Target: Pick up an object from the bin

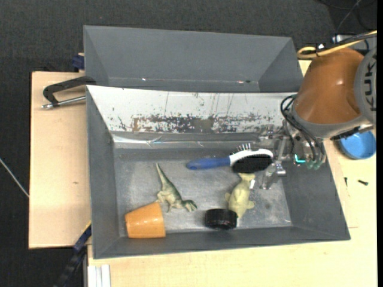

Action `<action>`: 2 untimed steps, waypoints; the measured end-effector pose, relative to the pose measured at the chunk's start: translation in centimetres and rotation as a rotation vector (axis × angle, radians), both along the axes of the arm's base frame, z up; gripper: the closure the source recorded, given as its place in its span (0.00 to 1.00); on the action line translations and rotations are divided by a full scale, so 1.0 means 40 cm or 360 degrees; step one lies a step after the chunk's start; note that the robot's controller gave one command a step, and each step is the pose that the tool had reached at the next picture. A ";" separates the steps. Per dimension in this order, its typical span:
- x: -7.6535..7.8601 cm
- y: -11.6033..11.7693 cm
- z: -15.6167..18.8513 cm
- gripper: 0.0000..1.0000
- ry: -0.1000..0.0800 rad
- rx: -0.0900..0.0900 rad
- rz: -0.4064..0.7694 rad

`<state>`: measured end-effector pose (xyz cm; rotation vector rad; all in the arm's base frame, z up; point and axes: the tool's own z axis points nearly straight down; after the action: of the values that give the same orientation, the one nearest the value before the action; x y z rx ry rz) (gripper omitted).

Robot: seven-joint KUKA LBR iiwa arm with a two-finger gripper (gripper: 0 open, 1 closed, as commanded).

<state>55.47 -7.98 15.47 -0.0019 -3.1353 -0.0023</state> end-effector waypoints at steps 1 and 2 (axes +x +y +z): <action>0.021 0.070 -0.183 0.00 -0.0026 -0.0001 -0.0069; 0.022 0.070 -0.173 1.00 -0.0029 0.0001 -0.0068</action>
Offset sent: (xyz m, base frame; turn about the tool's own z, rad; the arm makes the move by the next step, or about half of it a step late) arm 0.0046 0.0262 -0.0738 0.0439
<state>56.35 -5.18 8.56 -0.0693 -3.1531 -0.0033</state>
